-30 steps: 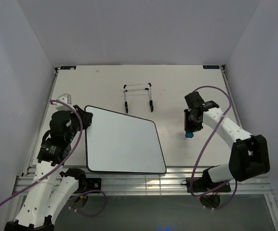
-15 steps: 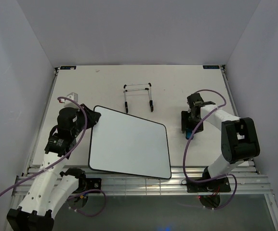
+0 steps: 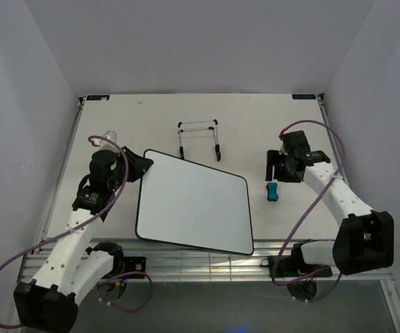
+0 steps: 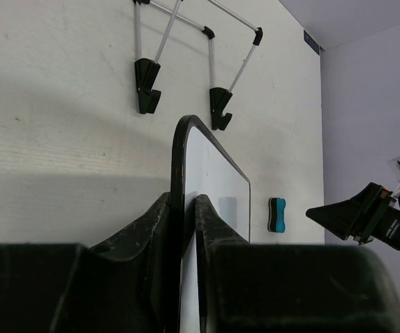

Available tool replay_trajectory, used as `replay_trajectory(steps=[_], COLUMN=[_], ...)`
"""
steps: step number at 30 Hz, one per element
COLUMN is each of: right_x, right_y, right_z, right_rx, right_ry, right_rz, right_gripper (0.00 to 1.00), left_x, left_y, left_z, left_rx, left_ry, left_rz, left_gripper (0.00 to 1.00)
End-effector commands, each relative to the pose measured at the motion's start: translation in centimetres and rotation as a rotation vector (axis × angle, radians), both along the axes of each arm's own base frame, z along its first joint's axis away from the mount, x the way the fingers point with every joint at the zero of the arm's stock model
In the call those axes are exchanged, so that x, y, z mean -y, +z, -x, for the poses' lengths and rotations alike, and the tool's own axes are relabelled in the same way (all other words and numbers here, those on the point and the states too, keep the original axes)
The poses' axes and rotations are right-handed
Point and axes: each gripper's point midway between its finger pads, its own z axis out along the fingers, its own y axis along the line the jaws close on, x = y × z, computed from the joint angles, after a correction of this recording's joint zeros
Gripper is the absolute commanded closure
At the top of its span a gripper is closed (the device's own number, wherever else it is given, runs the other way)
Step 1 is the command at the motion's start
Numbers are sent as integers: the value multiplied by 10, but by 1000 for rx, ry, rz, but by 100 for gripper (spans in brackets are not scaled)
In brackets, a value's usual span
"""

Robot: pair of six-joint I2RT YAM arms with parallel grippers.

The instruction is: Erase the whiteboard

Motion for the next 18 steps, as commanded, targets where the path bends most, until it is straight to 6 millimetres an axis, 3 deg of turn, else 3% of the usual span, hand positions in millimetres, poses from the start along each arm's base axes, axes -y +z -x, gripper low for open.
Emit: replay_trajectory(steps=[1, 4, 7, 11, 18], right_x=[-4, 5, 7, 3, -1], right_y=[24, 41, 60, 78, 80], right_z=[11, 13, 14, 16, 20], right_rx=[64, 112, 169, 232, 253], right_ry=[19, -6, -6, 10, 23], right_rz=[-53, -21, -25, -60, -86], right_gripper=[26, 17, 7, 10, 10], left_x=[13, 14, 15, 1, 12], left_y=[30, 26, 38, 51, 72], left_z=[-8, -14, -19, -26, -27], left_rx=[45, -8, -7, -13, -2], left_ry=[-58, -66, -96, -118, -224], left_rz=[64, 70, 117, 190, 279], left_gripper=[100, 100, 100, 100, 100])
